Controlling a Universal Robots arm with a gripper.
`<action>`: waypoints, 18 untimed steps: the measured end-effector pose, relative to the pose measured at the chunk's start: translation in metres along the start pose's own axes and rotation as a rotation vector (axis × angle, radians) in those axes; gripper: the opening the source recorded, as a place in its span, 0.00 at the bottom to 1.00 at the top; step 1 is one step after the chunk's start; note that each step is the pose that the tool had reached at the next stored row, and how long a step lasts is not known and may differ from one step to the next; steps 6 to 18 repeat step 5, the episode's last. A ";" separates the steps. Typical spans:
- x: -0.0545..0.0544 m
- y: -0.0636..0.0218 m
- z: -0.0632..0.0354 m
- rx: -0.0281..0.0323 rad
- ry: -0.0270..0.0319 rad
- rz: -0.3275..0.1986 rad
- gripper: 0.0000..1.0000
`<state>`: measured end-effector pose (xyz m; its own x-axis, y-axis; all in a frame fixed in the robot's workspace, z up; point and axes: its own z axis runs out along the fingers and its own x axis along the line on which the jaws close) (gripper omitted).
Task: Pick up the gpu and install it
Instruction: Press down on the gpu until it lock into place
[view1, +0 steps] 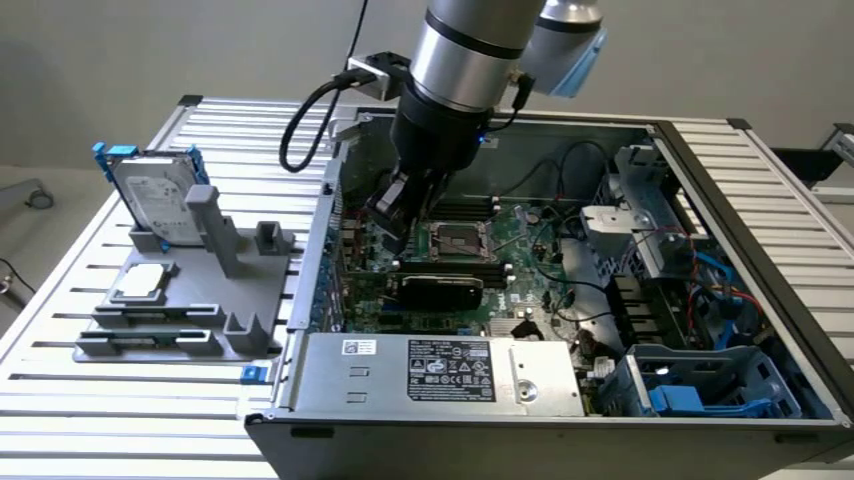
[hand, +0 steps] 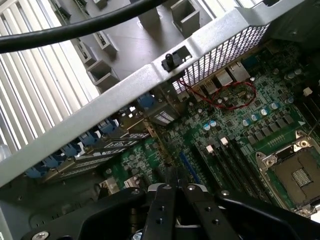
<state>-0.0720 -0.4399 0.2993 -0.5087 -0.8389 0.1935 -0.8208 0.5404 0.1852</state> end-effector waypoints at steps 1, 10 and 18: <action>0.000 0.0000 0.0000 0.0000 0.0000 0.000 0.11; 0.000 0.0000 0.0000 -0.0001 -0.0002 0.000 0.11; 0.000 0.0000 0.0000 -0.0001 -0.0002 0.000 0.11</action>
